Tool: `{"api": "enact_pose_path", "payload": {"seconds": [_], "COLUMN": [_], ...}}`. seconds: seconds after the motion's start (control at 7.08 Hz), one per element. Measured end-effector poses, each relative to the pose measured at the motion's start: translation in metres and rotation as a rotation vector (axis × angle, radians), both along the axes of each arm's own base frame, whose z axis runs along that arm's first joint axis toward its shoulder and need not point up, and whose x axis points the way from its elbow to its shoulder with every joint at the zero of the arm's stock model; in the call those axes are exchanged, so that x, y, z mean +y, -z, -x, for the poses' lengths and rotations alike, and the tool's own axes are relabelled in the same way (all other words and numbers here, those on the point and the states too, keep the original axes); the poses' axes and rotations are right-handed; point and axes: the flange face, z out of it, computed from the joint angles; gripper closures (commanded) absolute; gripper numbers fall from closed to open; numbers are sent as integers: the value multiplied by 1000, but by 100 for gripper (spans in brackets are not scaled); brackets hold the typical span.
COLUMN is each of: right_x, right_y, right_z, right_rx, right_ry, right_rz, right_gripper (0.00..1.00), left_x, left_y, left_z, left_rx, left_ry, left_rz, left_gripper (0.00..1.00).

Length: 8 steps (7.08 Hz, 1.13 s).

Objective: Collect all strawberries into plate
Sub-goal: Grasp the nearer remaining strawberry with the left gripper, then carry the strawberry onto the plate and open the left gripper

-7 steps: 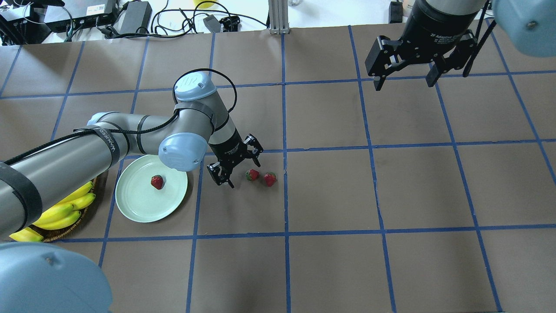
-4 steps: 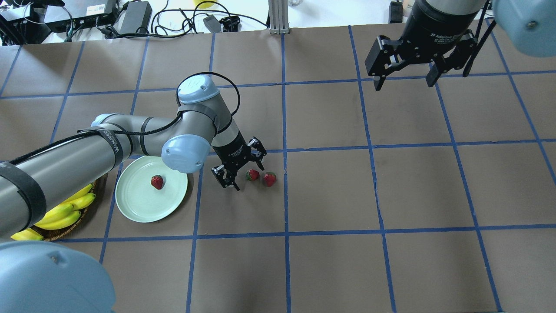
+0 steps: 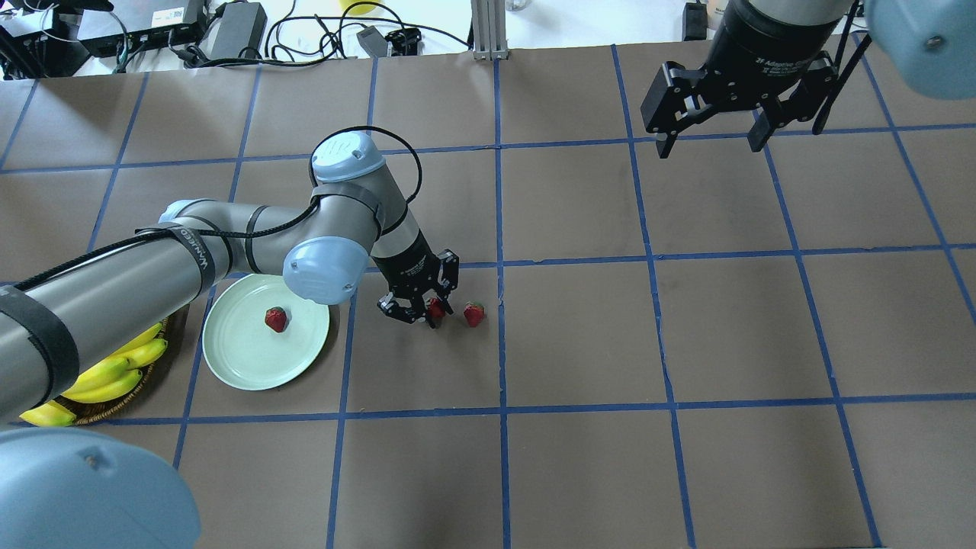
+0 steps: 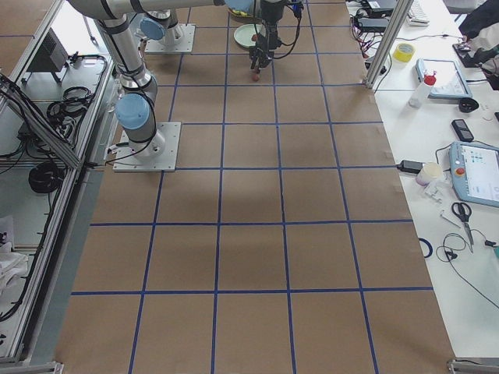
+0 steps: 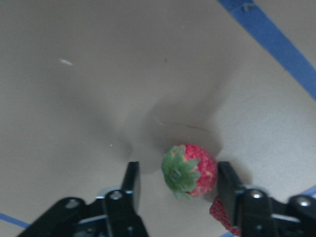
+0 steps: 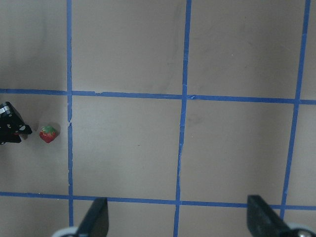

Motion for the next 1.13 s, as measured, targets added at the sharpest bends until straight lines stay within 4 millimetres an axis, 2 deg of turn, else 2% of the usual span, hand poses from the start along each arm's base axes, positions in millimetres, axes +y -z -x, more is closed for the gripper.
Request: {"api": "enact_pose_path", "payload": {"seconds": [0.42,0.57,0.85,1.13], "right_x": [0,0,0,0], "right_y": [0,0,0,0], "right_z": [0,0,0,0], "right_rx": [0,0,0,0], "right_ry": [0,0,0,0], "right_rz": [-1,-1,-1,-1], "right_gripper": [0,0,0,0], "left_x": [-6,-10,-14,-7], "left_y": [-30,-44,-74,-88], "left_z": [-17,-29,-69,-114], "left_rx": [-113,-146,-194,-213], "left_ry": [66,98,151,236], "left_rz": [82,112,99,27], "left_gripper": [100,100,100,100]}}
